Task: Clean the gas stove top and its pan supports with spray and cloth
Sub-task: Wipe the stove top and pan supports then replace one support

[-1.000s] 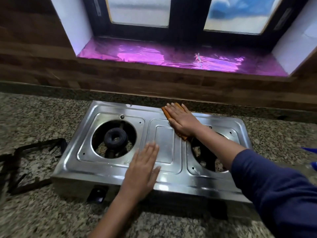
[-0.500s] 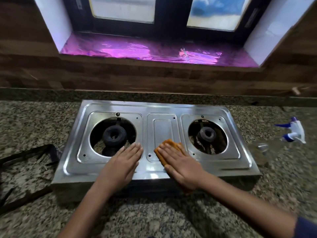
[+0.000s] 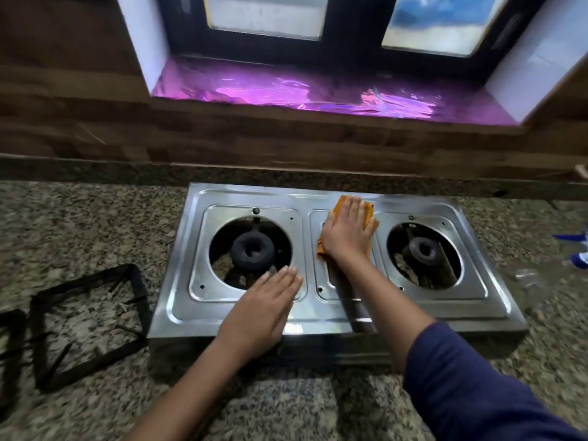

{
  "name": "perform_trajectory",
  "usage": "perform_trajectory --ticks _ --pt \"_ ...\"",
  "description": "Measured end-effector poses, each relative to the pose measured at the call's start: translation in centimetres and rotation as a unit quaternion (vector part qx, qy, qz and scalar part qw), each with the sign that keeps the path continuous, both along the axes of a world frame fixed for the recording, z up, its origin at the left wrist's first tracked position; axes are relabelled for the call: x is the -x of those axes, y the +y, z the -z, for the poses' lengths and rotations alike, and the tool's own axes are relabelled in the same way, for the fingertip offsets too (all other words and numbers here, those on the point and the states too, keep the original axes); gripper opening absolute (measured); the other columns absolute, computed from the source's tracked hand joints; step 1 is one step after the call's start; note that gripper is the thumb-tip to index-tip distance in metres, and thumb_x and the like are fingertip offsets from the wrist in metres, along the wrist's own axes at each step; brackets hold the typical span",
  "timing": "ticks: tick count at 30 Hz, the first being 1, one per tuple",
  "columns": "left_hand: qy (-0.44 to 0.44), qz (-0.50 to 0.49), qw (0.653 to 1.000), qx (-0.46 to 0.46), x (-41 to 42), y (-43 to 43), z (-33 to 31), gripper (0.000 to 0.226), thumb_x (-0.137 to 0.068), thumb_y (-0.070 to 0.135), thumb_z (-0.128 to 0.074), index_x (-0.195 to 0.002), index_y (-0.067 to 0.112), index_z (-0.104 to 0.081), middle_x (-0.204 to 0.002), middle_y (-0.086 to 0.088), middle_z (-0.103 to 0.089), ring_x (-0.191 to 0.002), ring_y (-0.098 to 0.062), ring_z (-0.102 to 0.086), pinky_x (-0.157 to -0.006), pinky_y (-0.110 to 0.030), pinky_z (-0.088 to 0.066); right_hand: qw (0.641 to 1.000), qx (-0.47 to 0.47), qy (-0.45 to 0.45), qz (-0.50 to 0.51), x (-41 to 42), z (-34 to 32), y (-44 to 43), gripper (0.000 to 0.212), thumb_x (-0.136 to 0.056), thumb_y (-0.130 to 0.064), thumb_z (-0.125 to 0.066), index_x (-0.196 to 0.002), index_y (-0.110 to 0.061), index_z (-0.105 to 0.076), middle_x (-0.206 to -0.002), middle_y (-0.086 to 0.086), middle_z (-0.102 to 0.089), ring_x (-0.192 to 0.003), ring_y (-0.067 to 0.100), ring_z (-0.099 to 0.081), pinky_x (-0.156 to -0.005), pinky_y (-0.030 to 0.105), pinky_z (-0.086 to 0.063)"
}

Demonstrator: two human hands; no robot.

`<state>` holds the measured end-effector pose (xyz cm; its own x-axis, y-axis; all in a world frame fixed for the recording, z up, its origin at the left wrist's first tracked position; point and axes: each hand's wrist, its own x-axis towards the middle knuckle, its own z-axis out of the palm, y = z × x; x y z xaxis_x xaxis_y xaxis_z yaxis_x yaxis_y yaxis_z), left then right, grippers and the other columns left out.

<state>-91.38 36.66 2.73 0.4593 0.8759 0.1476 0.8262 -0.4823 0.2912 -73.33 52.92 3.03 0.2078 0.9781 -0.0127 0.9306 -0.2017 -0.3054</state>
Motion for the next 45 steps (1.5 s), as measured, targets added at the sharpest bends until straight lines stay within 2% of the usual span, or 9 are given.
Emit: perform_trajectory --ticks 6,12,17,21,24,28,31,38,45 --pt "-0.009 0.0 1.0 -0.01 0.1 0.0 0.6 0.055 -0.09 0.022 -0.042 -0.143 0.011 -0.045 -0.151 -0.007 -0.042 -0.141 -0.019 -0.037 -0.116 -0.038 -0.028 0.985 0.009 -0.066 -0.161 0.3 -0.4 6.1 0.06 -0.102 -0.041 -0.025 -0.156 -0.016 -0.014 -0.164 0.0 -0.01 -0.151 0.016 -0.006 -0.121 0.046 0.0" --pt "-0.008 0.004 1.0 -0.012 0.0 -0.1 0.4 0.056 -0.09 0.021 -0.044 -0.145 0.009 -0.042 -0.153 -0.008 -0.039 -0.143 -0.02 -0.034 -0.117 -0.038 -0.026 0.911 -0.009 -0.08 -0.405 2.3 -0.8 6.5 0.064 -0.097 -0.048 -0.017 -0.156 -0.022 -0.014 -0.164 -0.002 -0.011 -0.151 0.012 -0.006 -0.121 0.04 0.0" --pt "-0.03 -0.009 0.999 -0.012 -0.1 -0.3 0.2 0.051 -0.094 0.021 -0.041 -0.143 0.009 -0.046 -0.151 -0.008 -0.041 -0.143 -0.021 -0.034 -0.116 -0.041 -0.03 0.867 -0.016 -0.065 -0.493 1.1 -0.9 2.5 0.06 -0.1 -0.043 -0.02 -0.156 -0.019 -0.018 -0.162 0.0 -0.016 -0.15 0.013 -0.007 -0.119 0.036 0.006" --pt "-0.124 -0.065 0.989 -0.058 0.1 -0.9 -0.6 0.04 -0.092 0.017 -0.053 -0.13 0.01 -0.061 -0.142 -0.005 -0.054 -0.137 -0.022 -0.044 -0.11 -0.045 -0.038 0.859 0.0 -0.041 -0.511 -0.7 -1.0 -5.1 0.057 -0.102 -0.04 -0.026 -0.155 -0.021 -0.019 -0.163 -0.001 -0.013 -0.151 0.012 -0.004 -0.122 0.04 0.001" --pt "-0.173 -0.119 0.974 -0.083 2.1 -1.5 -1.4 0.04 -0.092 0.016 -0.056 -0.131 0.014 -0.06 -0.142 -0.001 -0.053 -0.138 -0.017 -0.042 -0.112 -0.045 -0.036 0.863 0.017 -0.033 -0.504 -1.6 -1.6 -11.4 0.057 -0.103 -0.039 -0.029 -0.156 -0.022 -0.014 -0.163 -0.004 -0.009 -0.15 0.007 0.001 -0.122 0.039 0.001" --pt "-0.118 -0.235 0.963 -0.067 7.5 -1.9 -1.5 0.045 -0.094 0.027 -0.045 -0.137 0.016 -0.053 -0.147 -0.004 -0.047 -0.14 -0.02 -0.038 -0.115 -0.047 -0.031 0.888 0.018 -0.03 -0.459 -0.2 -1.8 -16.6 0.059 -0.102 -0.042 -0.025 -0.156 -0.022 -0.014 -0.163 -0.006 -0.008 -0.15 0.006 0.002 -0.122 0.039 -0.001" --pt "-0.083 -0.294 0.952 -0.027 10.8 -2.4 -0.5 0.052 -0.095 0.034 -0.038 -0.14 0.012 -0.049 -0.152 -0.008 -0.04 -0.144 -0.023 -0.031 -0.116 -0.05 -0.026 0.89 -0.003 -0.02 -0.456 3.1 -1.4 -18.6 0.059 -0.101 -0.041 -0.028 -0.155 -0.018 -0.022 -0.162 -0.002 -0.018 -0.15 0.011 -0.008 -0.12 0.041 -0.006" --pt "-0.189 -0.292 0.936 0.055 12.3 -2.5 0.7 0.061 -0.1 0.051 -0.024 -0.15 0.017 -0.035 -0.16 0.003 -0.02 -0.148 -0.016 -0.018 -0.117 -0.036 -0.019 0.869 -0.015 -0.016 -0.494 12.7 -1.1 -17.6 0.062 -0.097 -0.043 -0.018 -0.153 -0.017 -0.03 -0.158 0.001 -0.03 -0.147 0.015 -0.023 -0.121 0.039 -0.009" --pt "-0.203 -0.285 0.935 0.052 12.5 -2.8 0.9 0.067 -0.096 0.056 -0.02 -0.151 0.019 -0.032 -0.161 0.006 -0.018 -0.149 -0.014 -0.015 -0.119 -0.036 -0.018 0.902 -0.006 0.014 -0.432 5.1 -0.7 -17.1 0.061 -0.098 -0.048 -0.02 -0.154 -0.023 -0.024 -0.161 -0.006 -0.02 -0.15 0.008 -0.009 -0.122 0.037 -0.005"
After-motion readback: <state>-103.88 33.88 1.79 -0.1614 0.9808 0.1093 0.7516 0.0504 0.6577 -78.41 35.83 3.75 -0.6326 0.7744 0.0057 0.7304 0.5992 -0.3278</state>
